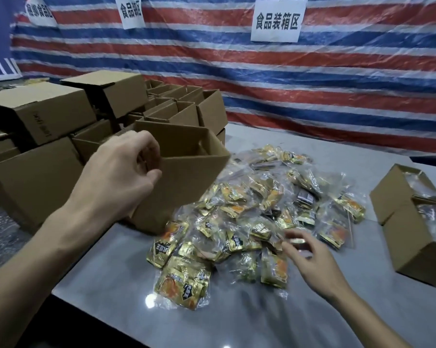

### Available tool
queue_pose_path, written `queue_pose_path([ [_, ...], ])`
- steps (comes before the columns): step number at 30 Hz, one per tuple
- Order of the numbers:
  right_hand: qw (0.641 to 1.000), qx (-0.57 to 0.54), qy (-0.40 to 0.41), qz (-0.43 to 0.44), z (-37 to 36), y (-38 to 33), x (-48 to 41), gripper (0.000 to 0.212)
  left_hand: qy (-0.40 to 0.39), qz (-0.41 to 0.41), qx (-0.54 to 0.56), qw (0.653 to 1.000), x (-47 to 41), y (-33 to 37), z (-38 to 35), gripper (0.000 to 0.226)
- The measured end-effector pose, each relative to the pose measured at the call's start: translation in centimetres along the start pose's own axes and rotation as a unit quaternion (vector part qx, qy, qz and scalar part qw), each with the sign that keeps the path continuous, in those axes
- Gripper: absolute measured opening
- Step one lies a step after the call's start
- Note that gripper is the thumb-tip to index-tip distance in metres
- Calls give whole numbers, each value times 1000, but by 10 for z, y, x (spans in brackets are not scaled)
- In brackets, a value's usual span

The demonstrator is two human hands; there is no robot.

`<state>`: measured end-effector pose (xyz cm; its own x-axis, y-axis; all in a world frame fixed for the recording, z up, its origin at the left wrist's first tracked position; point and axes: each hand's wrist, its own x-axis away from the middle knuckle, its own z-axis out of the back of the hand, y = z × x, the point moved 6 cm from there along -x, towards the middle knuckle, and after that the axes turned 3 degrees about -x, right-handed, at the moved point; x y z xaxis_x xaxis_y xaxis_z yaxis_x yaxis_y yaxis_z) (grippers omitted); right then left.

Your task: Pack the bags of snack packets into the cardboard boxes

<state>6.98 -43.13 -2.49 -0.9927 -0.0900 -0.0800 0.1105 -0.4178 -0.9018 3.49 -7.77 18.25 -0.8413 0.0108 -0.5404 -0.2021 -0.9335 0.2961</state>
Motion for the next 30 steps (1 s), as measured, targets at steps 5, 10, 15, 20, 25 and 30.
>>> queue_pose_path([
  [5,981,-160,96,-43,34,-6,10,43,-134,-68,111,982,38,37,-46,26],
  [10,972,-179,79,-134,54,19,31,72,-242,-108,183,947,84,61,-133,12],
  [15,979,-116,61,-158,62,40,56,26,-289,-145,206,924,129,78,-208,6],
  [20,987,50,98,-121,64,50,77,19,-318,-104,250,909,157,78,-240,18],
  [25,973,205,83,-70,34,52,99,24,-320,-32,255,912,169,74,-250,23],
  [30,973,168,59,-146,16,66,108,49,-306,-6,255,917,157,75,-243,16],
])
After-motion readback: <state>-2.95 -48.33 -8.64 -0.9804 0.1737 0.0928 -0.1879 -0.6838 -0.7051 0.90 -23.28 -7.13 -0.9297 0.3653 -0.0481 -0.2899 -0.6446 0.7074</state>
